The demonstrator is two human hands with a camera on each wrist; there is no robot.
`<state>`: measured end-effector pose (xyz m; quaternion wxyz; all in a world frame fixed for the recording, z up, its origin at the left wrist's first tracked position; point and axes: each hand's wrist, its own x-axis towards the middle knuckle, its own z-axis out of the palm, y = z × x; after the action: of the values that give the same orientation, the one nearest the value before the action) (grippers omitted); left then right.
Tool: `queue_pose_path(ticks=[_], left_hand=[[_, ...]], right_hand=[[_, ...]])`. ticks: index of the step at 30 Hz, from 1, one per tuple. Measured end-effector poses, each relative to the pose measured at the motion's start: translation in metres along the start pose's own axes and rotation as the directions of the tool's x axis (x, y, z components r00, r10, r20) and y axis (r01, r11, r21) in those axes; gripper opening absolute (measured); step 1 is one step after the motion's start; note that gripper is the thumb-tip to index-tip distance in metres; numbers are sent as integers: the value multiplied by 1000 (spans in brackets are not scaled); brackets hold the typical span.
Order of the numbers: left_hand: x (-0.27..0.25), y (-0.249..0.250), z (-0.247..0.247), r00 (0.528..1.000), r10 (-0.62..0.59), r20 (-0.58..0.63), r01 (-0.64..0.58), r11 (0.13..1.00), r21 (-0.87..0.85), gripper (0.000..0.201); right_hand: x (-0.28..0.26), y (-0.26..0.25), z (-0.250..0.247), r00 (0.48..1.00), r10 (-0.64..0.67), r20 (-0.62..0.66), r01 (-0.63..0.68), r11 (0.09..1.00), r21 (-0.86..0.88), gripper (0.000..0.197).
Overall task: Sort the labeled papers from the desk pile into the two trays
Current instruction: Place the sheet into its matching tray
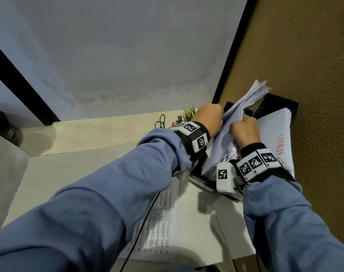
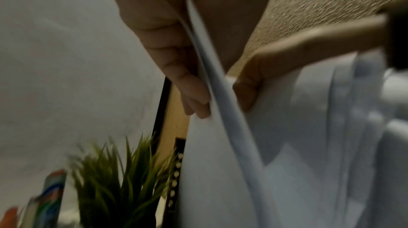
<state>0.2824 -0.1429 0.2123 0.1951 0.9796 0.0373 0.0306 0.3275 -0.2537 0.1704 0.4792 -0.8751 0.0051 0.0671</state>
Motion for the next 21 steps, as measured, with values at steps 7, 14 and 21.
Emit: queue_pose_path(ticks=[7,14,21], left_hand=[[1,-25,55,969,-80,233,119,980,-160,24],[-38,-53,57,984,-158,82,175,784,-595,27],[-142,-157,81,819,-559,132,526,636,-565,14]], right_hand=[[-20,12,20,989,92,118,-51,949,-311,63],[-26,28,23,994,60,90,-38,972,-231,55],[-99,26,21,904,-426,-13,421,886,193,17]])
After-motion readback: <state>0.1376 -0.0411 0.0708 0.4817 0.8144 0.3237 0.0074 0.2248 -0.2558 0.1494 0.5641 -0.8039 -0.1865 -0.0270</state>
